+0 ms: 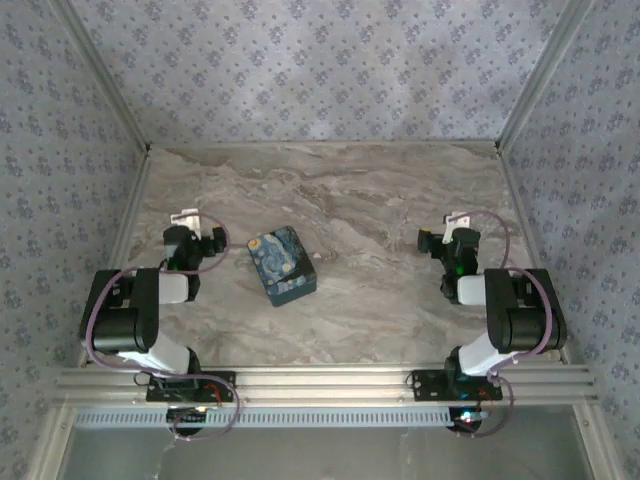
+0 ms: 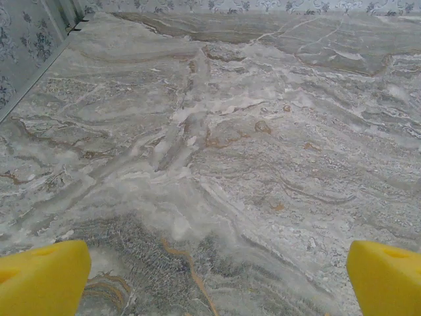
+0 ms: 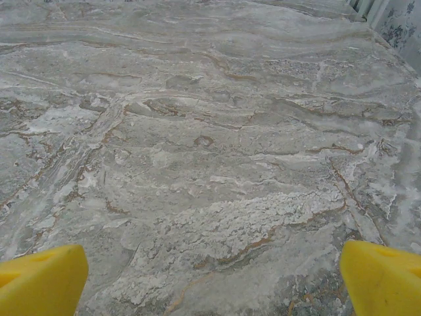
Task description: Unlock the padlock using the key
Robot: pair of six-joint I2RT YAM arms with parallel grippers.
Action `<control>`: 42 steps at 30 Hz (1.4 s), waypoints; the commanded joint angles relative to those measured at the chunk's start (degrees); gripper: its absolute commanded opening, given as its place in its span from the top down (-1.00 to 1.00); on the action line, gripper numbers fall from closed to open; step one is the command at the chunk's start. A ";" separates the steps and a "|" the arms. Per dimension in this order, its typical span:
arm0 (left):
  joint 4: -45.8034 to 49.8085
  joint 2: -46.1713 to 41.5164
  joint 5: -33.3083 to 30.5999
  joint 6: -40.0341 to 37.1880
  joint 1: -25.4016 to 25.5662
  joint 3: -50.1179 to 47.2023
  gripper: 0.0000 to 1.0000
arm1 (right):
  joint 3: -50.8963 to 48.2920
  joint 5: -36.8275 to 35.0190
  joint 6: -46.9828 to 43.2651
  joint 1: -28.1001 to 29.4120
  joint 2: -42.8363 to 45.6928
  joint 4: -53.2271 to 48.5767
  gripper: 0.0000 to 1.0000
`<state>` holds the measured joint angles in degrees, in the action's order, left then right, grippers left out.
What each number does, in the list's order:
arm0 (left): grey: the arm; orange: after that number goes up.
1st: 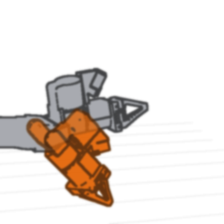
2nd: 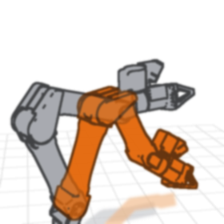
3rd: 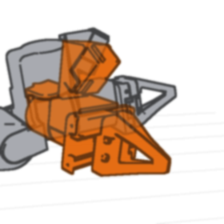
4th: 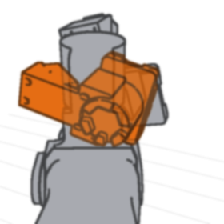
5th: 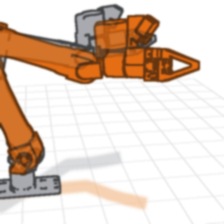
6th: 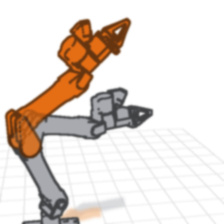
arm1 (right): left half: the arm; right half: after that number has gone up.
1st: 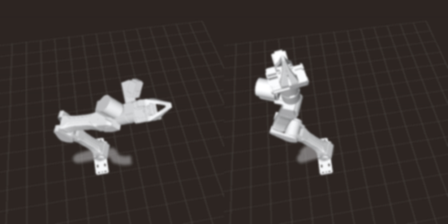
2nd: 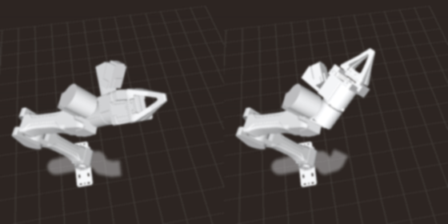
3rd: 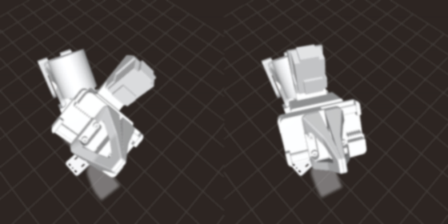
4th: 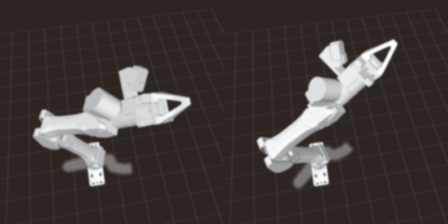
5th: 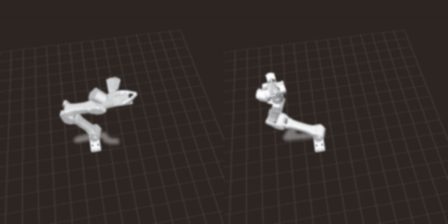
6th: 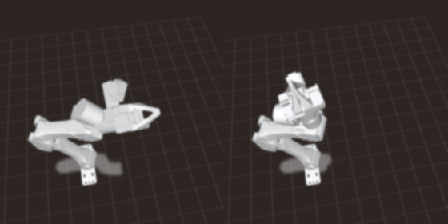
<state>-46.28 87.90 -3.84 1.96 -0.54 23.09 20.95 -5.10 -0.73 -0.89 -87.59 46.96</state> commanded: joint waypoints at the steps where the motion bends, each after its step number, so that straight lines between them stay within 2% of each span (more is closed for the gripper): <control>1: -0.12 0.10 0.84 -0.56 -0.17 0.73 -0.99 | 0.97 0.28 -0.06 -0.43 0.20 0.68 -1.00; 21: -0.28 0.00 1.07 -0.35 -0.45 0.73 -0.99 | 1.44 -0.52 0.03 -0.22 1.33 -0.67 -1.00; 24: 10.82 -4.67 -4.46 1.93 -0.43 4.65 -0.99 | 5.75 -0.92 -0.83 0.44 6.78 -12.41 -1.00; 27: 19.15 -8.71 -5.94 2.03 -0.18 8.33 -0.99 | 7.64 -1.09 -1.09 1.36 11.94 -18.37 -1.00; 30: 25.21 -13.66 -6.84 7.59 -0.41 10.21 -0.99 | 10.10 0.46 4.03 1.28 17.17 -24.46 -1.00; 31: 28.01 -15.38 -6.06 11.87 -0.76 11.07 -1.00 | 11.09 2.22 6.10 1.31 19.08 -26.84 -1.00; 33: 35.39 -17.75 -6.80 25.42 -1.39 13.12 -0.99 | 13.17 6.67 12.55 0.63 22.31 -31.62 -1.00; 34: 39.10 -18.26 -6.85 31.67 -1.77 14.23 -1.00 | 14.62 7.81 18.29 0.08 23.62 -35.48 -1.00; 36: 40.78 -18.31 0.68 35.70 -2.49 14.96 -1.00 | 17.08 4.90 30.43 -0.68 24.57 -44.77 -1.00; 38: 42.13 -18.07 7.80 38.81 -1.92 15.14 -0.99 | 16.78 14.61 32.48 -3.50 24.62 -44.28 -1.00; 40: 44.64 -18.24 9.65 40.66 0.30 15.23 -0.99 | 15.52 20.33 34.23 -4.06 25.68 -42.80 -0.99; 42: 47.23 -19.06 9.83 41.08 4.25 15.28 -0.98 | 15.88 23.57 34.43 -3.88 27.53 -46.20 -0.99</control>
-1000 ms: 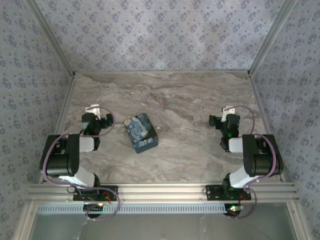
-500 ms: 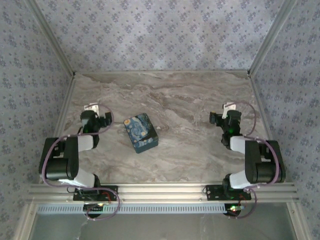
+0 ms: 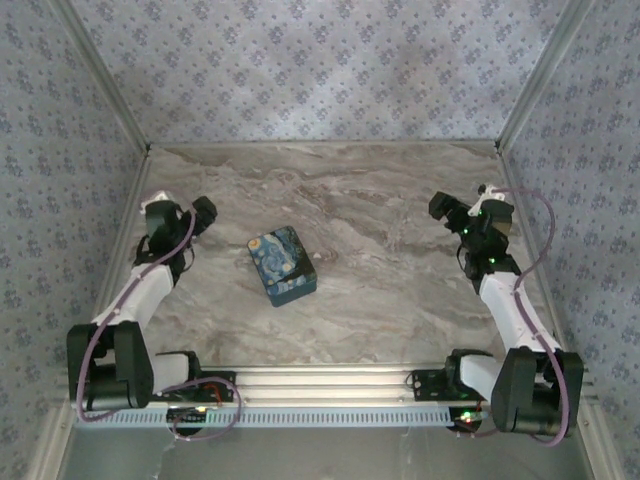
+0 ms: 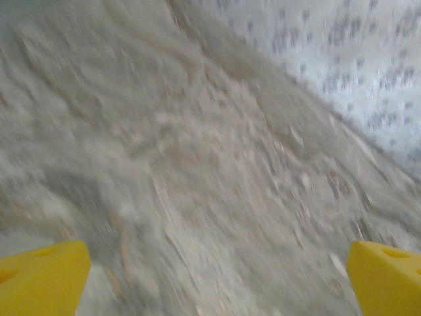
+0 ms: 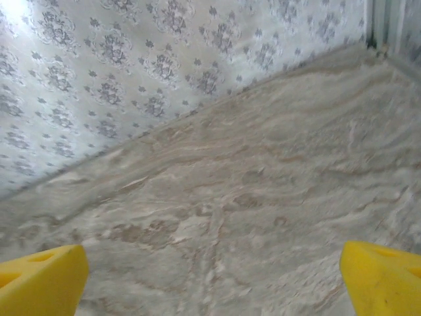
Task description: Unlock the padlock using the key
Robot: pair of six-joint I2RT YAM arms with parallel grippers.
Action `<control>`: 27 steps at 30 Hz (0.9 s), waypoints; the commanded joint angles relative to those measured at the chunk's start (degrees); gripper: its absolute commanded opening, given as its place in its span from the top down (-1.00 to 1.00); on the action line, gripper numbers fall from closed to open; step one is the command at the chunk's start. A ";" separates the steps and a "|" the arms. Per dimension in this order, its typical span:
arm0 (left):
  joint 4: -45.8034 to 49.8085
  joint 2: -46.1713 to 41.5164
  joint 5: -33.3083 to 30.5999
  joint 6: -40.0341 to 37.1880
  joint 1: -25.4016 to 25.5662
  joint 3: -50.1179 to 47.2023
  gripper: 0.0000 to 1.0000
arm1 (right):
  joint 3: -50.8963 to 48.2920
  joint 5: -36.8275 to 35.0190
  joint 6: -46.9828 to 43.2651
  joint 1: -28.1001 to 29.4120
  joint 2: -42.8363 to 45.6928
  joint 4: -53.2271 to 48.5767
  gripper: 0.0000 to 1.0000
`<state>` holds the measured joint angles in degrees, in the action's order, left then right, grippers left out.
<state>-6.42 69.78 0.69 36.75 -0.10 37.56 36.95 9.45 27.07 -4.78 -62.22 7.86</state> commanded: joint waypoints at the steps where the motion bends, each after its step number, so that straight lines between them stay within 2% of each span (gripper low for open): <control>1: 8.27 -1.54 4.88 6.31 5.84 0.69 -0.95 | 0.40 9.69 6.45 0.26 2.78 -9.31 -0.96; 6: 10.53 -3.78 3.86 9.50 15.50 -1.16 -0.85 | -0.50 12.72 5.65 3.14 7.11 -17.14 -0.89; 11: 7.37 -1.35 5.29 11.14 21.43 -1.19 -0.74 | -3.29 11.92 5.79 8.16 11.00 -20.34 -0.84; 15: 5.80 2.80 4.96 10.54 22.73 1.13 -0.70 | -4.85 9.19 6.43 14.04 11.08 -20.62 -0.79; 21: 5.04 12.31 7.83 8.42 23.68 8.58 -0.62 | -4.11 5.61 6.46 21.82 8.12 -20.30 -0.74; 27: 6.23 21.90 10.90 5.89 26.68 18.62 -0.58 | -1.85 4.18 5.89 26.13 4.05 -20.34 -0.71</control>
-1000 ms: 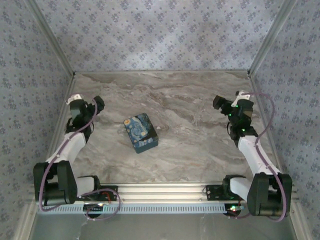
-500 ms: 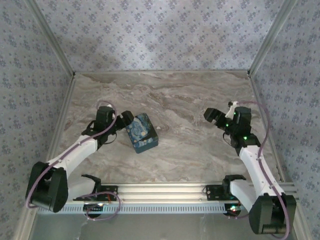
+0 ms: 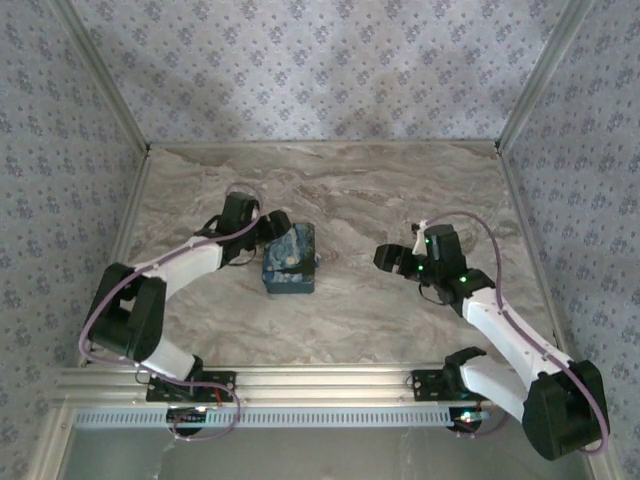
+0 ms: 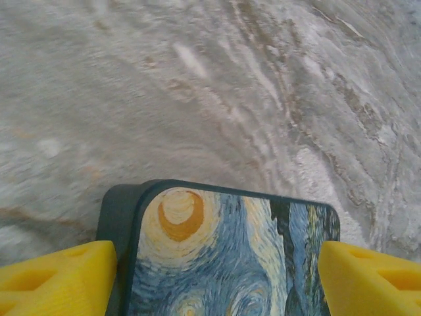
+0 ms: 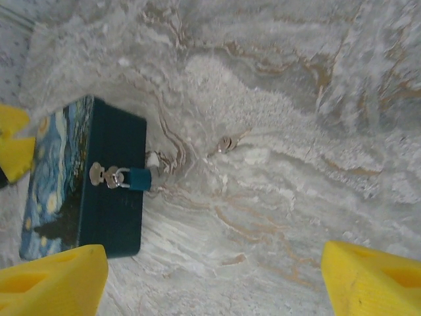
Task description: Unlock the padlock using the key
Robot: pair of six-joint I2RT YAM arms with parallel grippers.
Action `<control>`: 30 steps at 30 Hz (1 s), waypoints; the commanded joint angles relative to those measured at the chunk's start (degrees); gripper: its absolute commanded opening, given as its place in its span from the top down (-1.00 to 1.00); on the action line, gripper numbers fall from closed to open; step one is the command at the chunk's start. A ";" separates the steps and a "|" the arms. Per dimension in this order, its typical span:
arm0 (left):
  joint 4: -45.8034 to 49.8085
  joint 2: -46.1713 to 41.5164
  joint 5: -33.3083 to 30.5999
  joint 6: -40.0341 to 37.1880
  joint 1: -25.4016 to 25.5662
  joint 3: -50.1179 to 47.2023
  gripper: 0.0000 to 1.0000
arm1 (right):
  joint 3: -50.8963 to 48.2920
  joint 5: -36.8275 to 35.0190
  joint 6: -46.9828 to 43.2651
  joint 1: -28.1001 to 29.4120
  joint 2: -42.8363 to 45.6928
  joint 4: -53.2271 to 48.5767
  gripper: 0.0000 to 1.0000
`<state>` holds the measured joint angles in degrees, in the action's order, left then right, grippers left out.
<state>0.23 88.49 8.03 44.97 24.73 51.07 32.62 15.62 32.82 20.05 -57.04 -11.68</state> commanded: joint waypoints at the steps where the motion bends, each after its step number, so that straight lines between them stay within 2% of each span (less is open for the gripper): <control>1: -0.12 4.71 4.40 -2.76 2.52 6.82 -0.57 | 2.89 -2.20 -0.03 1.72 -1.67 -0.93 -0.72; 5: 3.21 9.81 6.16 -4.67 5.33 13.86 -0.53 | 5.21 -2.04 -0.76 2.33 -4.30 -1.41 -0.71; 7: 4.74 9.55 5.35 -5.24 6.01 14.83 -0.52 | 6.68 -1.75 -1.30 2.48 -5.62 -1.83 -0.71; 15: 17.50 -2.34 -1.97 -7.35 6.77 10.84 -0.61 | 14.66 -0.08 -4.75 2.49 -14.99 -2.70 -0.73; 19: 21.17 -9.41 -5.10 -4.66 8.52 5.20 -0.62 | 20.95 2.40 -6.09 2.61 -22.84 -2.61 -0.67; 25: 16.34 -15.15 -5.36 1.87 12.19 -3.37 -0.64 | 30.83 5.62 -7.17 3.13 -34.48 -1.94 -0.61; 30: 8.59 -13.15 -4.44 4.93 13.05 -6.16 -0.64 | 39.97 8.30 -7.59 3.57 -43.91 -3.39 -0.49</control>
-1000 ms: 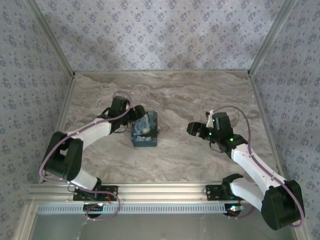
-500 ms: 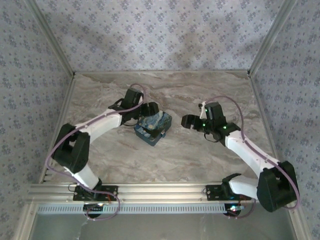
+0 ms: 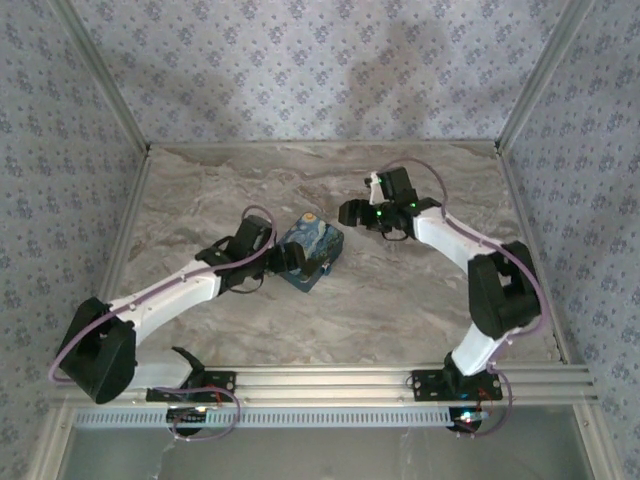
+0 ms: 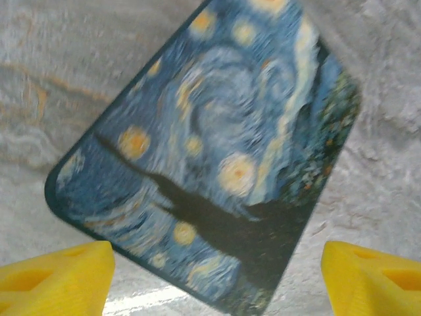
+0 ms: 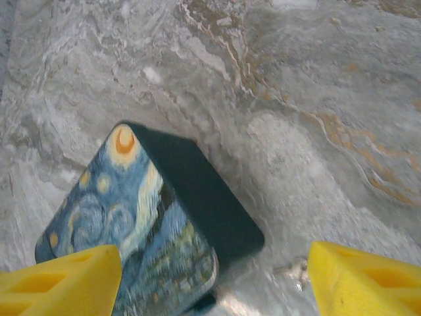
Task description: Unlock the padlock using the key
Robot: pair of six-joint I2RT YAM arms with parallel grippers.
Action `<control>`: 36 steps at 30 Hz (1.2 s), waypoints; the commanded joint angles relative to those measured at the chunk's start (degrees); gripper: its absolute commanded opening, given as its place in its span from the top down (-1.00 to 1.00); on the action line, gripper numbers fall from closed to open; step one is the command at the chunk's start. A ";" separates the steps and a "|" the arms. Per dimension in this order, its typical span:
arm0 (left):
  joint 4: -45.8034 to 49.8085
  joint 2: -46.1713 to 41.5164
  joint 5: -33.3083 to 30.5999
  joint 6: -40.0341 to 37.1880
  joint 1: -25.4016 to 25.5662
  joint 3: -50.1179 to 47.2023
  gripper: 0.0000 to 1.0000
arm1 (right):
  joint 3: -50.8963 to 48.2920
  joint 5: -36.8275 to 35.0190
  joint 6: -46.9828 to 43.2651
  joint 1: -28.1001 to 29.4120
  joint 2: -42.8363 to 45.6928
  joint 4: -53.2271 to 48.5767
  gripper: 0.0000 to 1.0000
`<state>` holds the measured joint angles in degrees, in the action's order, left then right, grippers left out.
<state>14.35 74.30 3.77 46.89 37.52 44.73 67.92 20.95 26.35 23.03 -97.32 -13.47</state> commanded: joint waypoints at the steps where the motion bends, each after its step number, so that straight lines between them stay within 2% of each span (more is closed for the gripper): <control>1: -6.38 1.85 0.00 3.19 0.27 0.26 -0.64 | 5.75 3.31 -1.25 0.72 -4.97 -1.69 -0.48; 5: -9.58 4.82 -0.56 2.86 0.20 1.02 -0.64 | 9.70 5.39 -1.54 1.93 -9.95 -2.73 -0.39; 10: -9.86 7.13 -1.47 0.94 -1.43 2.98 -0.63 | 11.72 7.30 -2.35 3.85 -13.16 -4.88 -0.17; 17: -9.70 9.40 0.61 -2.32 -6.41 4.76 -0.64 | 5.74 6.41 -1.86 7.30 -8.82 -4.51 -0.12; 21: -9.30 12.83 3.50 -4.10 -7.03 7.64 -0.63 | 0.92 3.23 0.50 7.79 -5.78 -2.48 -0.12; 25: -10.46 16.42 6.35 -3.79 -6.05 10.19 -0.59 | -4.08 0.75 2.44 6.37 -3.32 -0.97 -0.11; 36: -12.74 26.23 7.96 -1.51 0.99 18.72 -0.58 | -9.81 -1.86 2.52 0.42 3.44 -1.57 -0.11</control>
<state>4.05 98.39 5.96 44.16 35.81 60.86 59.46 20.10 28.27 23.79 -96.09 -14.55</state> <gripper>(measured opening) 0.791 0.555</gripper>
